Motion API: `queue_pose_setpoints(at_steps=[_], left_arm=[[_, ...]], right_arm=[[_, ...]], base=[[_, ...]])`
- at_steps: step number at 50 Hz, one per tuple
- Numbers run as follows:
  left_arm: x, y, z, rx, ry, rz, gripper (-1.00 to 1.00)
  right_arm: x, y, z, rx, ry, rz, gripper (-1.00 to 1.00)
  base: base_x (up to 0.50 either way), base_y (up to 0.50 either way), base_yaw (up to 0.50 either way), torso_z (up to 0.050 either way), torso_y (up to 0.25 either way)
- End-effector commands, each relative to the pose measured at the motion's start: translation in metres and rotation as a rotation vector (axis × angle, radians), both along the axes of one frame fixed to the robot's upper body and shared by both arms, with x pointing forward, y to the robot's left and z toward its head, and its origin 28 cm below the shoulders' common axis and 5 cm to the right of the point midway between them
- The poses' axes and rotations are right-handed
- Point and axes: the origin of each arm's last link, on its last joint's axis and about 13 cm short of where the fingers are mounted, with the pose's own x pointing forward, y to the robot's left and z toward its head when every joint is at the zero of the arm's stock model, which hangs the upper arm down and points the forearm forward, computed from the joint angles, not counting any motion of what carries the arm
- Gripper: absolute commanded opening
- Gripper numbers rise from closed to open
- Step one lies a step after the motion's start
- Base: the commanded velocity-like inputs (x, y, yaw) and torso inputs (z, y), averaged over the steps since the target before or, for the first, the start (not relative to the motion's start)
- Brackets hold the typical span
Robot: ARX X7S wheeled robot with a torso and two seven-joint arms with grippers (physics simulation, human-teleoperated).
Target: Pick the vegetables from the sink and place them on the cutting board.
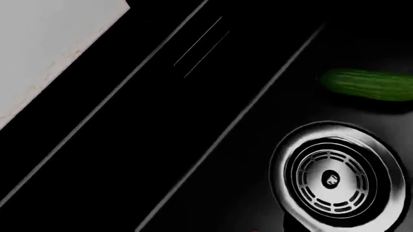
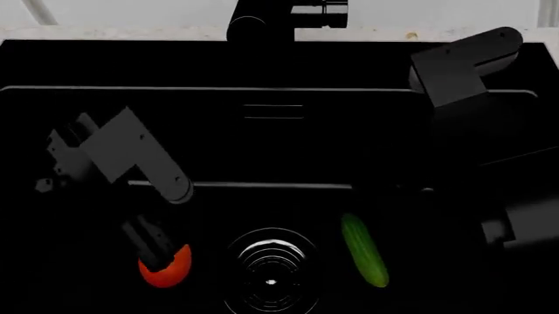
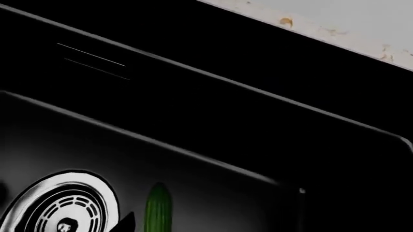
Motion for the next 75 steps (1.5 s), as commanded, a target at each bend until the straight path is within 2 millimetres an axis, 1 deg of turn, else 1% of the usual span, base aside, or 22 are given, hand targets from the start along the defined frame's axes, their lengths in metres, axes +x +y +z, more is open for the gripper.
queue_pose_setpoints(at_steps=[1,8,14,23,24,35,40,53,60,64,68,75], left_arm=[[-0.01,-0.006,0.0,0.011,0.084,-0.104,1.0],[-0.012,-0.003,-0.008,0.026,0.108,-0.104,1.0],[-0.014,-0.004,-0.017,0.045,0.125,-0.118,1.0],[-0.019,-0.009,-0.023,0.049,0.144,-0.138,1.0],[-0.018,-0.009,-0.027,0.052,0.148,-0.138,1.0],[-0.012,-0.007,-0.038,0.076,0.171,-0.105,1.0],[-0.012,-0.009,-0.04,0.089,0.177,-0.104,1.0],[-0.011,-0.009,-0.061,0.135,0.227,-0.089,1.0],[-0.007,-0.007,-0.068,0.145,0.242,-0.071,1.0],[-0.008,-0.008,-0.073,0.151,0.251,-0.069,1.0],[-0.008,-0.009,-0.083,0.16,0.27,-0.068,1.0],[-0.006,-0.011,-0.091,0.167,0.293,-0.068,1.0]], right_arm=[[-0.003,0.002,-0.005,0.039,0.013,0.026,1.0],[-0.002,0.004,-0.009,0.048,0.015,0.029,1.0],[-0.001,0.005,-0.012,0.054,0.02,0.032,1.0],[-0.002,0.004,-0.017,0.06,0.028,0.033,1.0],[-0.002,0.005,-0.016,0.061,0.026,0.034,1.0],[0.0,0.005,-0.02,0.067,0.028,0.04,1.0],[-0.001,0.005,-0.021,0.07,0.027,0.04,1.0],[-0.003,0.005,-0.021,0.075,0.022,0.038,1.0],[-0.003,0.005,-0.021,0.077,0.02,0.037,1.0],[-0.003,0.005,-0.023,0.077,0.02,0.037,1.0],[-0.004,0.005,-0.023,0.078,0.02,0.033,1.0],[-0.005,0.004,-0.026,0.08,0.022,0.032,1.0]], base=[[0.0,0.0,0.0,0.0,0.0],[0.0,0.0,0.0,0.0,0.0],[0.0,0.0,0.0,0.0,0.0],[0.0,0.0,0.0,0.0,0.0],[0.0,0.0,0.0,0.0,0.0],[0.0,0.0,0.0,0.0,0.0],[0.0,0.0,0.0,0.0,0.0],[0.0,0.0,0.0,-0.001,0.0],[0.0,0.0,0.0,-0.003,-0.002],[0.0,0.0,0.0,-0.003,-0.003],[-0.01,0.0,0.0,-0.002,-0.005],[-0.01,0.0,0.0,-0.006,-0.003]])
